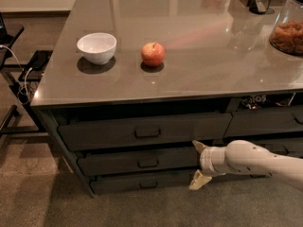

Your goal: Open middle drawer

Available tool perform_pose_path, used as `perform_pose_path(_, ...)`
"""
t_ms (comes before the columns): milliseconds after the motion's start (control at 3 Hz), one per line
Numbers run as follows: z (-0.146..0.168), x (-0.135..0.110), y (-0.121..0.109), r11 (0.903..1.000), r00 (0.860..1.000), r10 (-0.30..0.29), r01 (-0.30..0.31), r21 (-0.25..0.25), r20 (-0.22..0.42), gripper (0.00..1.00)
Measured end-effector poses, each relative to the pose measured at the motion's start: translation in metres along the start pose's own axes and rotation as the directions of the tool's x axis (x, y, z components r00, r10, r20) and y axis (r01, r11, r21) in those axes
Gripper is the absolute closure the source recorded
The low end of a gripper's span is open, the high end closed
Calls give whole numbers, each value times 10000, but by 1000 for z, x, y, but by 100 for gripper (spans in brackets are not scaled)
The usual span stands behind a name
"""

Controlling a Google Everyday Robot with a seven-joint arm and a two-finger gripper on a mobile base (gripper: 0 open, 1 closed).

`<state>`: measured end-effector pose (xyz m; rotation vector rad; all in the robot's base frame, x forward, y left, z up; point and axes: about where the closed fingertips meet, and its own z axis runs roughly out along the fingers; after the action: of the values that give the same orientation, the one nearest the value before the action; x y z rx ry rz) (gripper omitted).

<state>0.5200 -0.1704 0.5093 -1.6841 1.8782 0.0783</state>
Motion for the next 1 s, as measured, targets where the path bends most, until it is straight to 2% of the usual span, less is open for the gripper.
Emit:
perform_pose_path(333,0,0,0,10000,10000,1,-1,-2,0,0)
perform_pose_path(667,20,13,17,9985,9997,217,-221,-495,-93,0)
perform_pose_path(1000,45,35,42,9902,9963,792,-825,-1128,-332,0)
